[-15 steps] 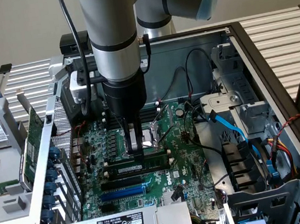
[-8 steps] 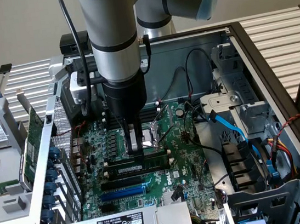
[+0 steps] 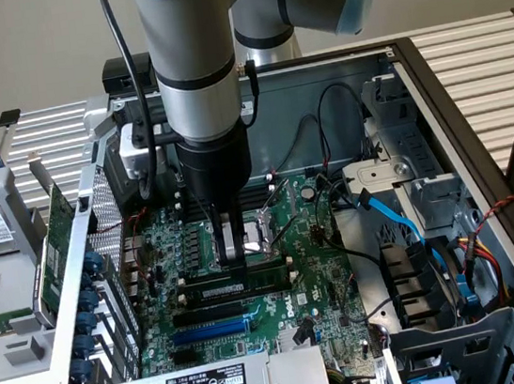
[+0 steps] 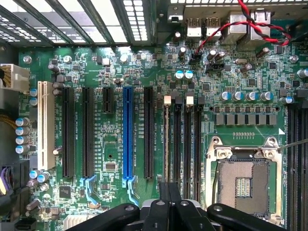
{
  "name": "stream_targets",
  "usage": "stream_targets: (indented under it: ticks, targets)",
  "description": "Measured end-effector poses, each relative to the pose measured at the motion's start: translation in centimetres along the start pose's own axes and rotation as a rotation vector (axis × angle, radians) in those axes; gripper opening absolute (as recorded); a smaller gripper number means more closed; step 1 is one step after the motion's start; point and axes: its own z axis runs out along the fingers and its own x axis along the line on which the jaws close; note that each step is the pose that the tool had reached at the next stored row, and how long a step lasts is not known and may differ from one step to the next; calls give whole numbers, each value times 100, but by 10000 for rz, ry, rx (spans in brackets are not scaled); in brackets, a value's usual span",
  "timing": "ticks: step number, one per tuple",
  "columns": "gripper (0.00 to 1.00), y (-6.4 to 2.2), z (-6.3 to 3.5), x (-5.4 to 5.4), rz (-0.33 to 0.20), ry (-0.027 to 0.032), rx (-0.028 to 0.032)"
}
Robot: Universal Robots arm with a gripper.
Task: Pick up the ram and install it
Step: 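Press down the ram until it locks into place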
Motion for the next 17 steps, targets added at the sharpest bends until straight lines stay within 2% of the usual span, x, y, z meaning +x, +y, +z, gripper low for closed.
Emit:
stream_targets:
  ticks: [12,13,17]
  targets:
    - [11,2,18,-1,0,-22,4]
    - [11,2,6,-2,1,-36,10]
    - [11,3,-119,2,1,-20,3]
